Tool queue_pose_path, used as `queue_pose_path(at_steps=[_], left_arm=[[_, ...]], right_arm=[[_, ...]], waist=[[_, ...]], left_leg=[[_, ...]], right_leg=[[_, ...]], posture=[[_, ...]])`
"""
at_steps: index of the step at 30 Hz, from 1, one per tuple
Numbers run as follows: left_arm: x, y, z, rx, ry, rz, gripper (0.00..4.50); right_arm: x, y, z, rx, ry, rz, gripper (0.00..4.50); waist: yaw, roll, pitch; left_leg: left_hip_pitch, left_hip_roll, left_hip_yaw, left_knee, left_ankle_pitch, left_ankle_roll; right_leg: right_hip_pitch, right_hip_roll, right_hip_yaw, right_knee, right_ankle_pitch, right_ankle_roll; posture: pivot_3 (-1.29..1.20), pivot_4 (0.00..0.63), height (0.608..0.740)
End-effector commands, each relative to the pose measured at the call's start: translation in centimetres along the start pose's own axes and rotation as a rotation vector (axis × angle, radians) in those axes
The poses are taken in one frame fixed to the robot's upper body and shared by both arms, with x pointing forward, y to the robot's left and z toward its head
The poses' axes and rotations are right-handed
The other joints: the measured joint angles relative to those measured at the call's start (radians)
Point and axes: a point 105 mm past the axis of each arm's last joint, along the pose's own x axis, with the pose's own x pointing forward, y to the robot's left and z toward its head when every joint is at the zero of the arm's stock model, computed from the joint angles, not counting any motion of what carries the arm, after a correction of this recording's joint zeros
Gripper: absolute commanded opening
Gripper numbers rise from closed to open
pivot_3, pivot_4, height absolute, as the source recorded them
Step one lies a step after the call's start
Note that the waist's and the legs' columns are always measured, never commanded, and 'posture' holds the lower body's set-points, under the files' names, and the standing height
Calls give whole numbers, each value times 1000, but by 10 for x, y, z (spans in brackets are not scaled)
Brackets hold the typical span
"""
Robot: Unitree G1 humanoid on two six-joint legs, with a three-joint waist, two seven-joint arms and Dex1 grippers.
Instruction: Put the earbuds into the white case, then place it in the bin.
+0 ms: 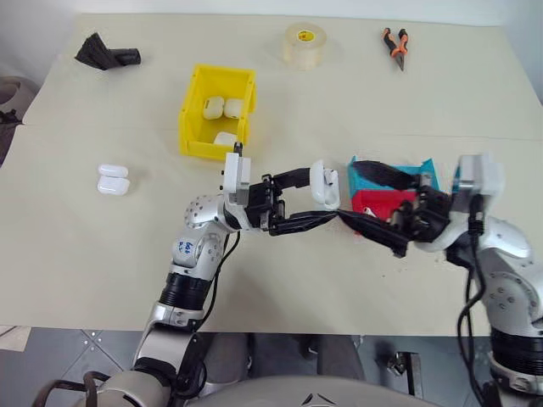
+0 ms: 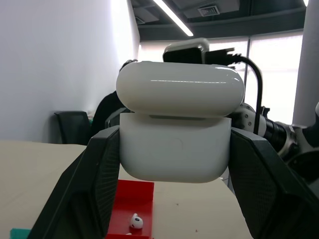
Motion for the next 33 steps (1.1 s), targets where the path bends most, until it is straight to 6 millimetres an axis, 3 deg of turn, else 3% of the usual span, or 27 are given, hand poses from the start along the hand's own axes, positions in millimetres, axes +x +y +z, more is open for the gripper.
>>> queue_pose_path(at_steps=[1,6,10,18,21,27,33], left_arm=[[-14,-4,3,61,28,10,2810],[-22,-9,0,86,49,22,2810],[-19,-11,-3,110,47,15,2810],[-4,-13,-4,132,27,-10,2810],[-2,-13,-5,131,27,-13,2810],[3,-13,-7,131,21,-19,2810],[5,-13,-7,136,15,-15,2810]], right_arm=[[-35,-17,1,-131,102,-58,4474],[-83,-37,-25,-205,327,-73,4474],[-94,-53,-31,-243,385,-94,4474],[-53,-93,-8,-326,521,2,4474],[-41,-116,-11,-343,695,-31,4474],[-10,-146,-14,-391,862,-13,4474],[4,-157,-26,-497,1005,78,4474]], waist=[[-2,0,0],[-1,0,0],[-4,0,0],[-10,1,0],[-9,1,0],[-8,1,0],[-15,2,0]], left_leg=[[0,0,0,0,0,0],[1,0,2,0,0,0],[1,0,2,0,0,0],[2,1,3,0,0,0],[1,1,3,0,0,0],[-1,1,2,0,0,0],[-1,1,2,-1,0,0]], right_leg=[[0,0,0,0,0,0],[0,0,1,0,0,0],[0,0,1,0,0,0],[0,0,1,0,0,0],[0,0,1,0,0,0],[-1,0,0,0,0,0],[-2,0,0,0,0,0]], posture=[[0,150,740],[0,150,740],[0,150,740],[0,150,740],[0,150,740],[0,150,740],[0,150,740]])
